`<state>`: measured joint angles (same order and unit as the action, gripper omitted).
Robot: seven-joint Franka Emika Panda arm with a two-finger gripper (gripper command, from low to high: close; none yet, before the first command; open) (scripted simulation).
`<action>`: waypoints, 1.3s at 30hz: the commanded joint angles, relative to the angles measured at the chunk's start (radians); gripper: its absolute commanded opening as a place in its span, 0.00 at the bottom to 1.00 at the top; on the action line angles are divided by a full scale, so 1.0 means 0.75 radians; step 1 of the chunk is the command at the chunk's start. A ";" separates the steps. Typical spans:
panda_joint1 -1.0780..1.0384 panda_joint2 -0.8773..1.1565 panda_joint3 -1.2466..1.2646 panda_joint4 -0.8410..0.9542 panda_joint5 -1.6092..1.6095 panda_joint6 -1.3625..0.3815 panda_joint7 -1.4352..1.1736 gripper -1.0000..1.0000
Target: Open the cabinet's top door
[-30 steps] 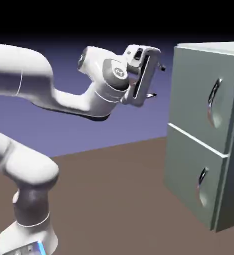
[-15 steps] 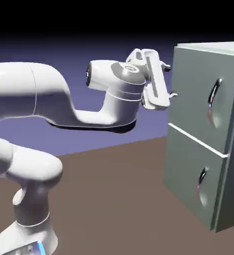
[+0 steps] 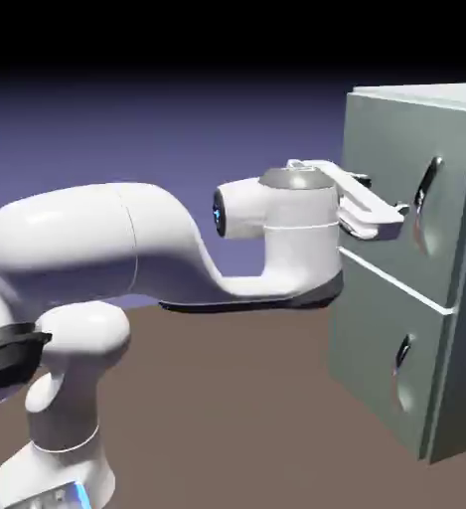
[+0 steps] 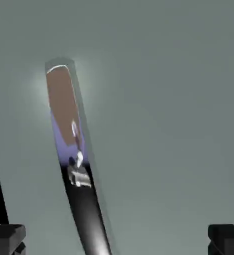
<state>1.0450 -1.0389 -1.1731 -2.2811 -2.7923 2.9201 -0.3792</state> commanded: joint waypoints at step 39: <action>-1.019 0.552 0.956 -0.331 0.141 -0.348 0.652 0.00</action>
<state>0.2803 -0.6251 -0.4562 -2.5295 -2.6863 2.6587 0.1095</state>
